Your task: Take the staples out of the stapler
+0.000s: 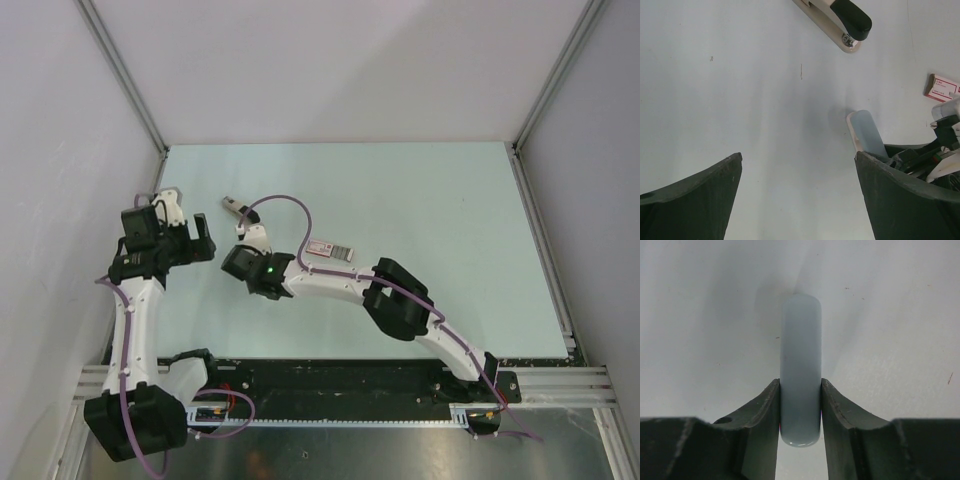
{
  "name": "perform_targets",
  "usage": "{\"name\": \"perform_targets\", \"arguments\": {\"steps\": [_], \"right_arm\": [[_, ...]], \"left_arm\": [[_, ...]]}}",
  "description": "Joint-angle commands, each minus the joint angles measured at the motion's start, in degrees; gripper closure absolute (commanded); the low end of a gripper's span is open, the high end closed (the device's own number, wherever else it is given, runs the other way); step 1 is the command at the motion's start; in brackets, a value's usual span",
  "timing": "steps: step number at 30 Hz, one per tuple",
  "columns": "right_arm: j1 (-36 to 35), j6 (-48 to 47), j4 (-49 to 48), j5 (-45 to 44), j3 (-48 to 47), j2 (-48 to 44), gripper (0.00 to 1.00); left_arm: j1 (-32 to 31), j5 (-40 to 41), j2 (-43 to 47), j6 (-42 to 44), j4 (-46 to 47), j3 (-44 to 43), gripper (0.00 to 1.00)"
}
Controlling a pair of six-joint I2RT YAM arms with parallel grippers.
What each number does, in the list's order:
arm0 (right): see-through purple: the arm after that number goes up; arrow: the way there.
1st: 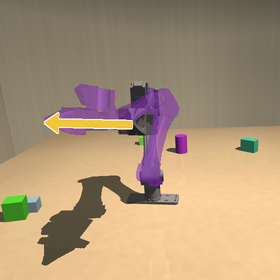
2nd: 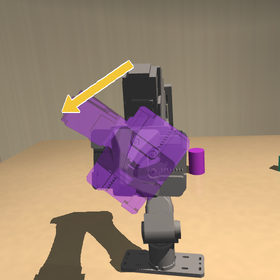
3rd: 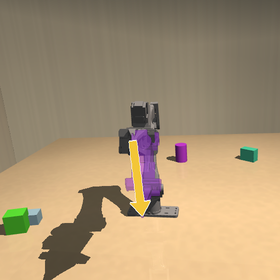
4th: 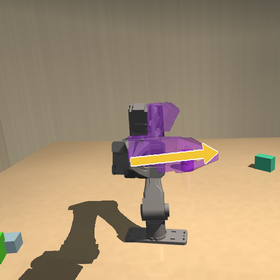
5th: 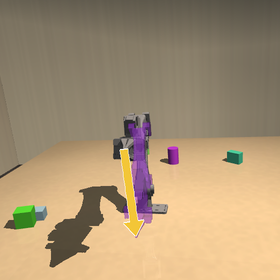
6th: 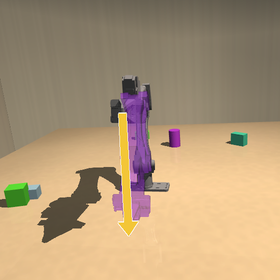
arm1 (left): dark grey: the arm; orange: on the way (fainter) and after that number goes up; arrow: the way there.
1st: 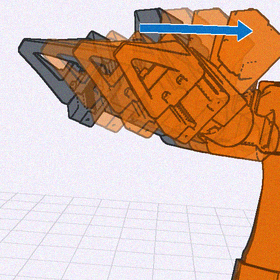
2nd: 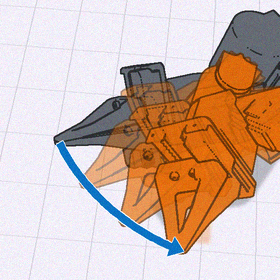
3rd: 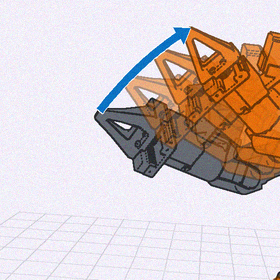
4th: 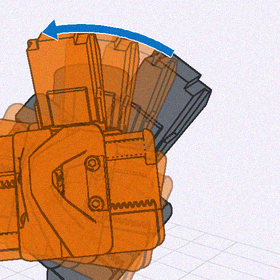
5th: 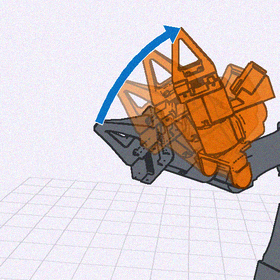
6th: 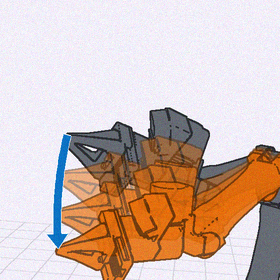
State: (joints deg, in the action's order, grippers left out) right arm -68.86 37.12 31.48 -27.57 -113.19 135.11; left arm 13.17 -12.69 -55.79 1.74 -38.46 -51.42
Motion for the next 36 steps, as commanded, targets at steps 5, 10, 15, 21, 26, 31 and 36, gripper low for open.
{"name": "perform_targets", "arguments": {"steps": [5, 10, 15, 21, 26, 31, 36], "right_arm": [[-0.02, 0.51, -3.17, -0.09, 2.01, -4.23, 0.89], [1.72, 3.19, -15.03, 3.87, 13.21, -13.14, 0.99], [3.48, 7.08, -26.22, 6.89, 23.79, -20.34, 1.00], [3.35, 8.00, -34.50, 7.34, 27.07, -24.31, 1.00], [3.74, 10.81, -40.52, 9.24, 29.76, -26.56, 1.00], [4.02, 13.28, -43.65, 11.86, 30.54, -27.57, 1.00], [4.10, 15.69, -46.03, 14.88, 31.44, -28.04, 1.00]], "left_arm": [[0.57, -2.78, 2.17, 5.84, -0.42, 0.53, 0.00], [0.55, -9.04, 2.31, 11.08, -1.02, 1.95, 0.04], [0.54, -17.24, 2.38, 17.00, -2.73, 4.01, 0.14], [0.54, -26.14, 0.87, 22.59, -6.07, 3.19, 0.07], [0.48, -31.41, 0.18, 26.35, -8.59, 2.40, 0.03], [0.41, -33.58, -2.51, 28.53, -10.06, 1.27, 0.12], [0.38, -33.73, -5.66, 31.22, -10.62, 0.19, 0.28]]}}
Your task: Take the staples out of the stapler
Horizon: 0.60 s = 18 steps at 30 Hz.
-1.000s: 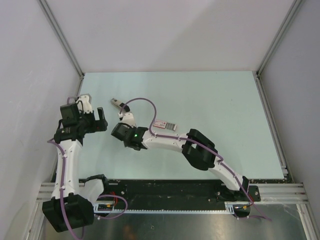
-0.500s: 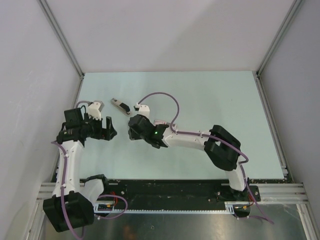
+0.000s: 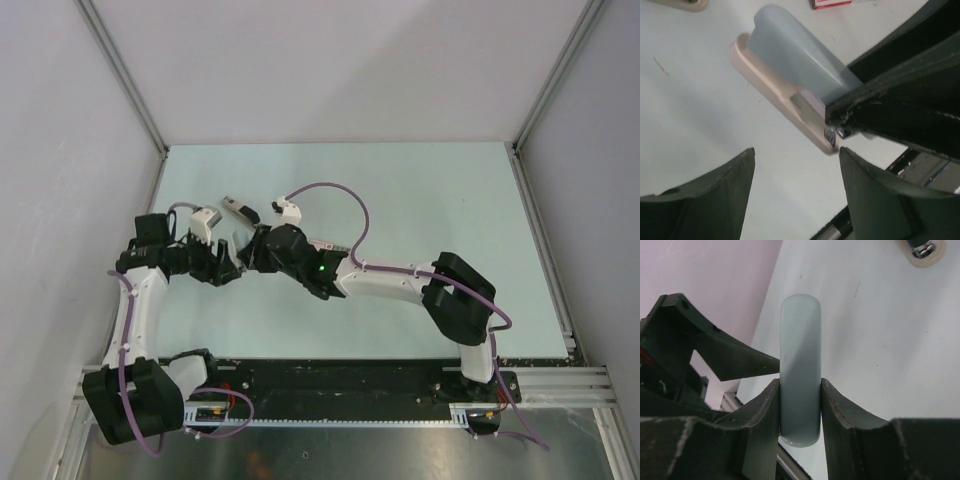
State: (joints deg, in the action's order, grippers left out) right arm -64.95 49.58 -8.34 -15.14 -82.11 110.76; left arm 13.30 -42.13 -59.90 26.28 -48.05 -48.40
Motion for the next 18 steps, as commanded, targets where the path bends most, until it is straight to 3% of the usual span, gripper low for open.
{"name": "perform_targets", "arguments": {"steps": [1, 13, 15, 18], "right_arm": [[0.18, 3.46, -6.50, 2.85, 0.49, -3.79, 1.00], [-0.05, 5.37, -9.63, 5.08, 1.06, -2.63, 1.00], [-0.02, 5.31, -10.20, 5.22, 1.07, -2.67, 1.00], [-0.08, 5.12, -10.29, 5.72, 1.30, -2.78, 1.00]], "left_arm": [[0.28, -4.15, -1.81, 7.16, -1.05, -3.05, 0.30], [0.17, -5.28, -0.11, 10.52, -1.98, -2.67, 0.38], [0.15, -4.81, 0.01, 11.35, -2.23, -2.40, 0.46], [0.15, -3.79, 0.07, 12.57, -2.49, -2.57, 0.72]]}}
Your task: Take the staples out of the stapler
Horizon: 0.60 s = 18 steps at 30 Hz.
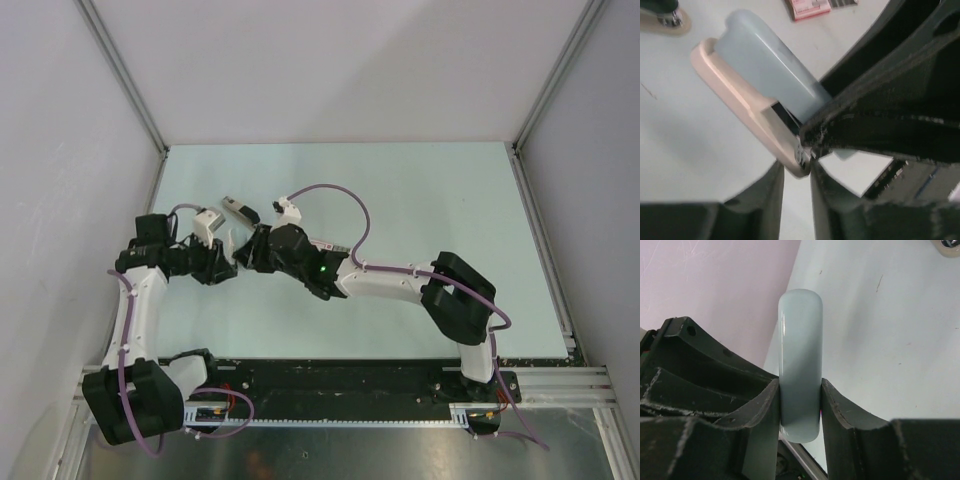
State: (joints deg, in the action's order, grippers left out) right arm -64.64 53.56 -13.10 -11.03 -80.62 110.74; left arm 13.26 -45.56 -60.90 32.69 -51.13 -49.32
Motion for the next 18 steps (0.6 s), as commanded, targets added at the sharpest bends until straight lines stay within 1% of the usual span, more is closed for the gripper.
{"name": "perform_targets", "arguments": {"steps": [1, 3, 5, 12, 18], "right_arm": [[-0.39, 1.08, -5.53, 1.84, 0.01, -2.87, 1.00], [-0.35, 1.04, -5.57, 1.94, 0.52, -3.07, 1.00], [-0.39, 0.94, -5.56, 2.14, 1.09, -3.29, 1.00], [-0.35, -0.76, -4.87, 2.72, 2.54, -4.31, 1.00], [0.23, -5.40, -2.26, 6.00, 4.41, -6.41, 1.00]], "left_arm": [[0.19, -0.08, 1.20, 6.51, 0.55, -1.70, 0.77], [0.21, 0.60, 1.61, 7.13, 0.50, -1.73, 0.84], [0.20, 1.21, 2.22, 7.74, 0.44, -1.68, 0.89], [0.15, 3.76, 4.74, 9.41, 0.55, -0.79, 0.93], [0.28, 7.53, 6.23, 12.64, 0.60, -0.52, 0.98]]}}
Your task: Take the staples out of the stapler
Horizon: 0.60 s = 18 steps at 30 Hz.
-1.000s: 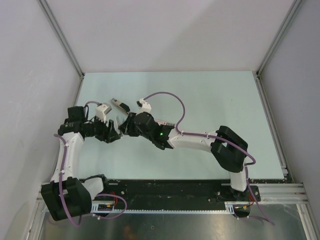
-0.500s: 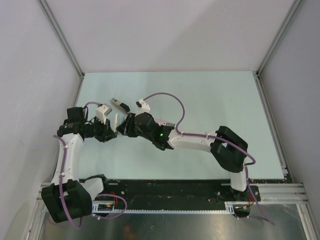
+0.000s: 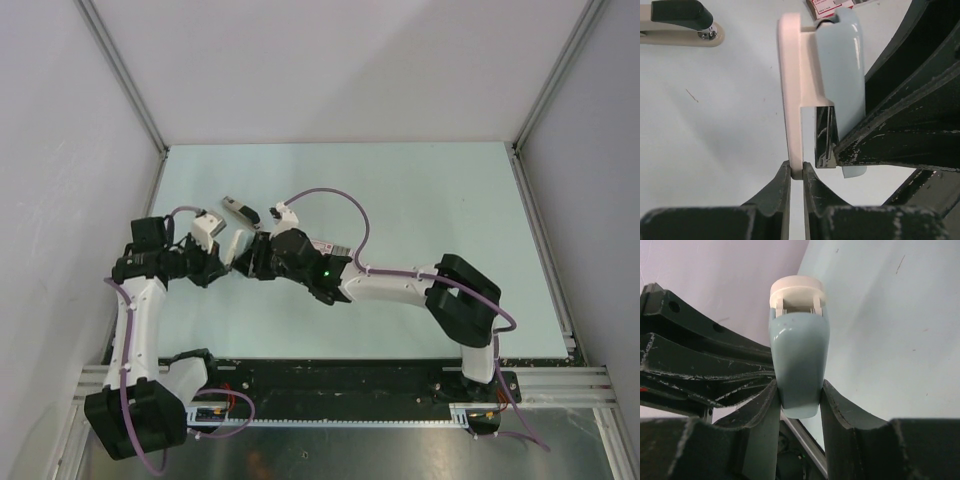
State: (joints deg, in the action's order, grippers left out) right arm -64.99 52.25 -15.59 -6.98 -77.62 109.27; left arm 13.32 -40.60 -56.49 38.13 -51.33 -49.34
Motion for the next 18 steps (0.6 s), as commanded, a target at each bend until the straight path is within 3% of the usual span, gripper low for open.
{"name": "perform_targets", "arguments": {"steps": [1, 11, 18], "right_arm": [[0.75, -4.79, 0.40, 2.45, 2.12, -5.47, 1.00], [2.70, -9.84, 1.80, 12.17, 5.50, -7.33, 1.00], [4.53, -17.60, 5.85, 21.83, 5.55, -6.85, 1.00]], "left_arm": [[0.17, 3.08, 1.78, 7.52, 0.79, -0.67, 0.99], [0.25, 6.25, -0.35, 10.64, 0.89, -1.23, 1.00], [0.19, 10.30, 2.48, 20.31, 4.54, 1.16, 1.00]]}}
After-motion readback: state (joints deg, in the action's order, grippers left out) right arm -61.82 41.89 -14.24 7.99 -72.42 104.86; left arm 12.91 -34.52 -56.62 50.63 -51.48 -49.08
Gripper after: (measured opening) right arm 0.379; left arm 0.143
